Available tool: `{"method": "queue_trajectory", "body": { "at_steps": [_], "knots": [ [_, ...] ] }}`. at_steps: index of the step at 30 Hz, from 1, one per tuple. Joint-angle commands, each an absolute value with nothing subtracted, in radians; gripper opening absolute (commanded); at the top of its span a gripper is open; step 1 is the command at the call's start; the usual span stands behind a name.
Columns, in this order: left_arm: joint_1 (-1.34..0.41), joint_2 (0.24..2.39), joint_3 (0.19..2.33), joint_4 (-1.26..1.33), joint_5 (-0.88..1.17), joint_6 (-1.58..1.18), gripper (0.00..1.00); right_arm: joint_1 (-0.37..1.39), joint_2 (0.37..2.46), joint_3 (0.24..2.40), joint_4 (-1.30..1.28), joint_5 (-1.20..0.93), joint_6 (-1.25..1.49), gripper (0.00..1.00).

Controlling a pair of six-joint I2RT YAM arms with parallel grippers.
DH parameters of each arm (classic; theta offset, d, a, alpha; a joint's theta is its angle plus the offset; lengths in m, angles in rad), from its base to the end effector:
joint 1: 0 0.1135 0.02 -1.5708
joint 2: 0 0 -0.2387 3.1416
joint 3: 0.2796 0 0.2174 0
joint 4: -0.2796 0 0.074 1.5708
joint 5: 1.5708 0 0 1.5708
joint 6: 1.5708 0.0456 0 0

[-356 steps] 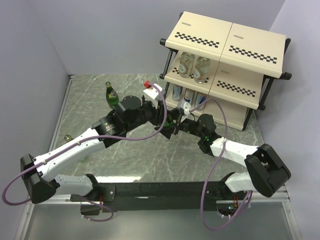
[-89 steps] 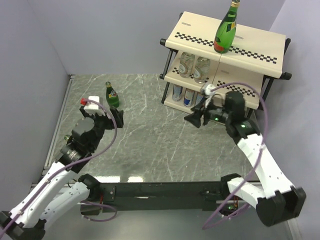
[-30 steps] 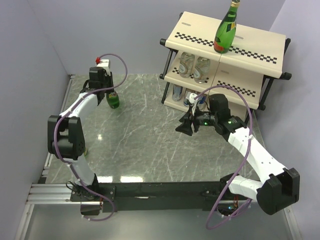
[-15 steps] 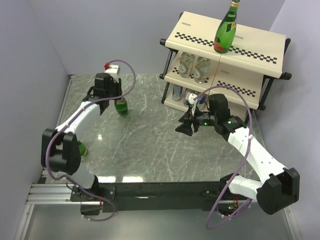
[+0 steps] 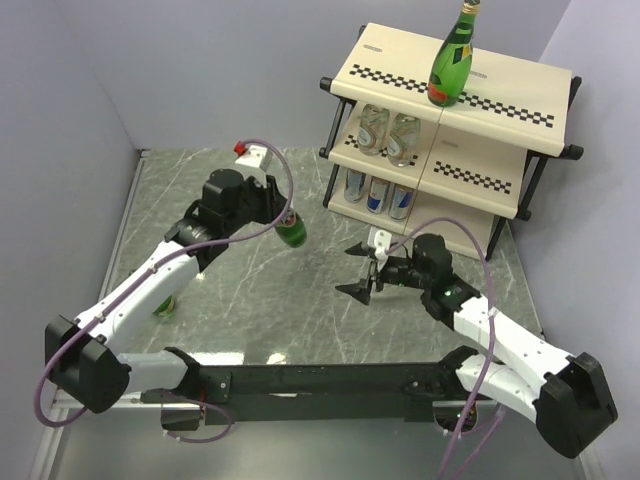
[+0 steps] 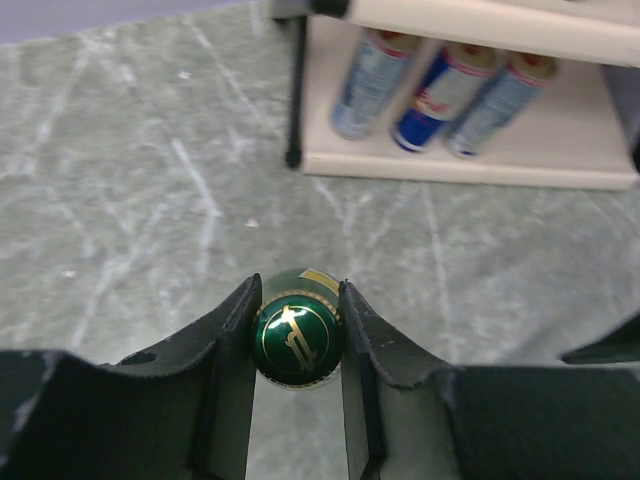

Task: Place and organize the beverage onto the shelf
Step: Place the drink on the shelf.

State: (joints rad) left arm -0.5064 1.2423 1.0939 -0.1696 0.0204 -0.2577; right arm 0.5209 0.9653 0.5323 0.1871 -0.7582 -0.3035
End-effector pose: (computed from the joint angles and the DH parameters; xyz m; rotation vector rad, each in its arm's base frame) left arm 0.2375 -0.1328 0.3305 0.2529 1.9084 -0.5375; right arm 0.1604 0.1282 0.2505 -1.1952 1.3808 0.8382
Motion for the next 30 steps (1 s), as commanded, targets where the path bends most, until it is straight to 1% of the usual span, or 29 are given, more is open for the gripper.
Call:
{"method": "queue_trajectory", "body": {
  "at_steps": [1,2,7,11,15,24,30],
  "knots": [
    [-0.567,1.177,1.143,-0.055,0.028,-0.331,0.0,0.578,0.933,0.48,0.564,-0.64,-0.258,0.95],
    [-0.58,1.172,1.146,-0.057,0.026,-0.343,0.0,0.584,0.946,0.48,0.616,-0.623,-0.238,0.95],
    [-0.662,1.186,1.175,-0.075,0.003,-0.362,0.0,0.632,1.034,0.523,0.719,-0.577,-0.137,0.96],
    [-0.707,1.201,1.201,-0.08,0.003,-0.37,0.0,0.655,1.086,0.589,0.722,-0.512,-0.046,0.96],
    [-0.739,1.216,1.23,-0.083,-0.049,-0.368,0.0,0.661,1.143,0.638,0.71,-0.485,0.063,0.96],
    [-0.755,1.239,1.279,-0.075,-0.029,-0.383,0.0,0.68,1.192,0.615,0.742,-0.422,0.048,0.96],
    [-0.781,1.252,1.324,-0.086,-0.021,-0.387,0.0,0.681,1.239,0.646,0.742,-0.359,0.009,0.96]
  ]
}}
